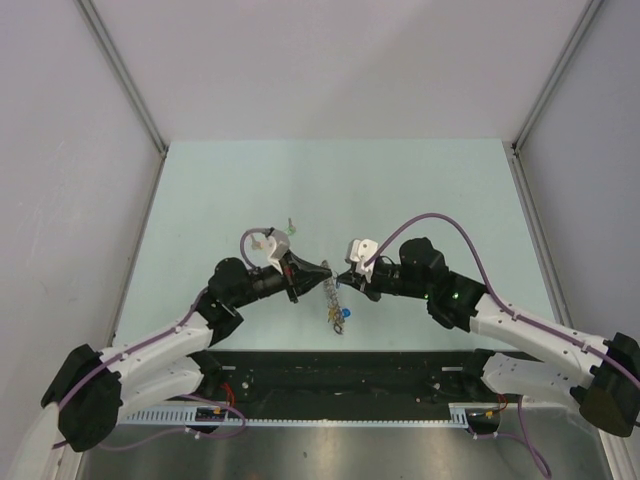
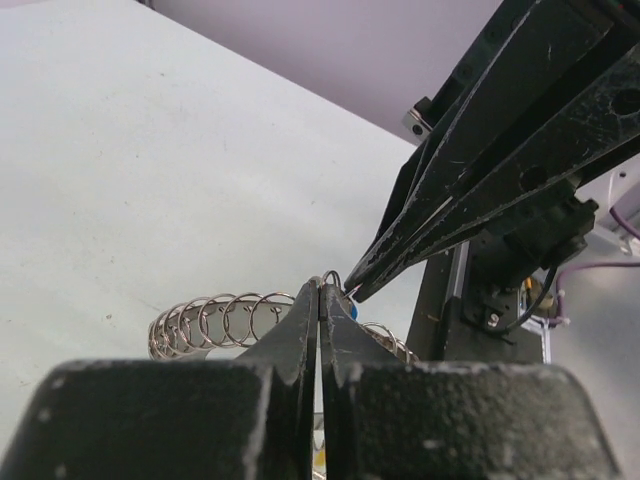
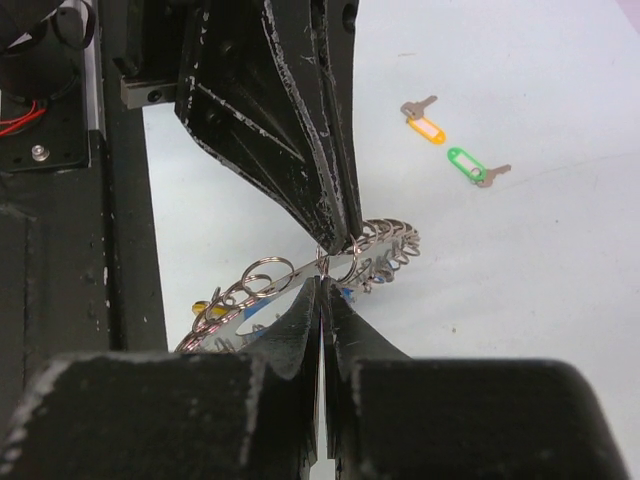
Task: Put the keys on the keyring
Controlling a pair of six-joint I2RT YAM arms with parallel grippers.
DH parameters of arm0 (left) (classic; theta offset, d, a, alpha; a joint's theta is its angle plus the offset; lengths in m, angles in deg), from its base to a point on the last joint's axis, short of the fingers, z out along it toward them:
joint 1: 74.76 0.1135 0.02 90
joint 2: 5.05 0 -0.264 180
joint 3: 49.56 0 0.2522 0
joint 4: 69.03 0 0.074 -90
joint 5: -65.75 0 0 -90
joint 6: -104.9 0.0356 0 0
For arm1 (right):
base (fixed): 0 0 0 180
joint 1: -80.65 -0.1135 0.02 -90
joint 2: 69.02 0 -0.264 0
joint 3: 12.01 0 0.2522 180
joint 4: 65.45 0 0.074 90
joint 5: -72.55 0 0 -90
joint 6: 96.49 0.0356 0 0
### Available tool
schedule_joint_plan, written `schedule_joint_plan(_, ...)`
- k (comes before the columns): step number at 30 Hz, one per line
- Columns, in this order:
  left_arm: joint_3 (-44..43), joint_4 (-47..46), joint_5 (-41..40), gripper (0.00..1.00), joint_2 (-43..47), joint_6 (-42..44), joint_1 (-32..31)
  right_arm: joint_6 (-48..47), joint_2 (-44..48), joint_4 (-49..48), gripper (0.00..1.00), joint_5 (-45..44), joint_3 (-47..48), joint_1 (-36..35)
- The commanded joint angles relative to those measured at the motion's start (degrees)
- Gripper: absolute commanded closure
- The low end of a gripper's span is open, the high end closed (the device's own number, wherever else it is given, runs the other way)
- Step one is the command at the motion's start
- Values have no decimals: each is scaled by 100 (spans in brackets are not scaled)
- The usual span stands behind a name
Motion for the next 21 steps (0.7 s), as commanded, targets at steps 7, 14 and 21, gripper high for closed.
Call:
schedule_joint_plan(7,19,-162,-450,66,556,185,-29,-226,8,-260,100,150,172,-22)
schedule_joint_plan(14,-586,1601,30,51,909,1327,296,-683,-27,409,100,177,488,-13)
schedule_joint_plan(21,-2184,4248,1665,33,-92,3968,604,-789,-19,620,100,247,559,13)
